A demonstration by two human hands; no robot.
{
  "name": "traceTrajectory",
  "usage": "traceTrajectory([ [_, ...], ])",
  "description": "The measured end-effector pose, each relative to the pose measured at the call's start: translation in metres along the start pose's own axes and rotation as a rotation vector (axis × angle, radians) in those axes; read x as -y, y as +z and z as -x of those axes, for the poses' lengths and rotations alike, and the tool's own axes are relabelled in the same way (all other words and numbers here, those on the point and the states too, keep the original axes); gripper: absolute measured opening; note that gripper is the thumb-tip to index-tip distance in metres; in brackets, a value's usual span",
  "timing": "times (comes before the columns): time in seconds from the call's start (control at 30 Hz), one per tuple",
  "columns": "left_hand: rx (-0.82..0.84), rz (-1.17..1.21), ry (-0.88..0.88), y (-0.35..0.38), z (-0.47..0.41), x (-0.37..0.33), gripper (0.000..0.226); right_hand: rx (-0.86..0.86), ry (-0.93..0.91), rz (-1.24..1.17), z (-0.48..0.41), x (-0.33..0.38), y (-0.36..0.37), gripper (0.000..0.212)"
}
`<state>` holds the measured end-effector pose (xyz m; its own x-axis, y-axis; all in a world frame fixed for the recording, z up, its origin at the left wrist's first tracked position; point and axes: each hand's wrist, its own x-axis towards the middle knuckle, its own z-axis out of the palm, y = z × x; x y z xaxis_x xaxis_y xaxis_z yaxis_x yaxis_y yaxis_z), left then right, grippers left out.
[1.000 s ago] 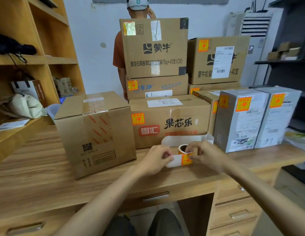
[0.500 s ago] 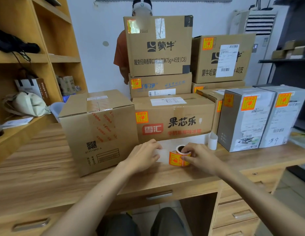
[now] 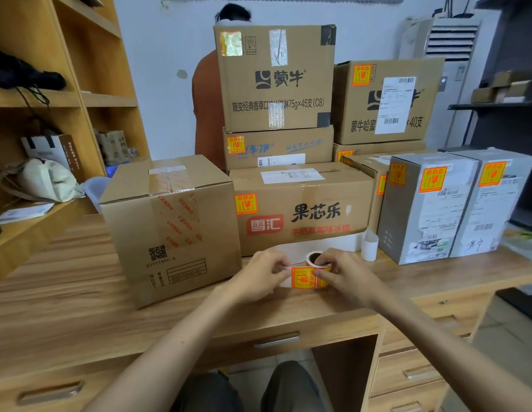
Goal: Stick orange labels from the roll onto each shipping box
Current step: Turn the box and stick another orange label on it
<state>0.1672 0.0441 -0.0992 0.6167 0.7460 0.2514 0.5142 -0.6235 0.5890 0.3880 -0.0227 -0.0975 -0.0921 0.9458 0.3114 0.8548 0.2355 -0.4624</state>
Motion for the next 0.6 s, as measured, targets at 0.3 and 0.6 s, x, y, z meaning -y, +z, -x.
traceTrajectory([
  [0.3,0.024,0.071,-0.009,-0.003,0.009,-0.003,0.016,-0.176,-0.102,0.144,0.010,0.012,0.011,0.022],
  [0.6,0.059,0.175,0.003,-0.004,0.013,-0.010,0.020,-0.093,-0.118,0.126,0.014,0.033,0.020,0.019],
])
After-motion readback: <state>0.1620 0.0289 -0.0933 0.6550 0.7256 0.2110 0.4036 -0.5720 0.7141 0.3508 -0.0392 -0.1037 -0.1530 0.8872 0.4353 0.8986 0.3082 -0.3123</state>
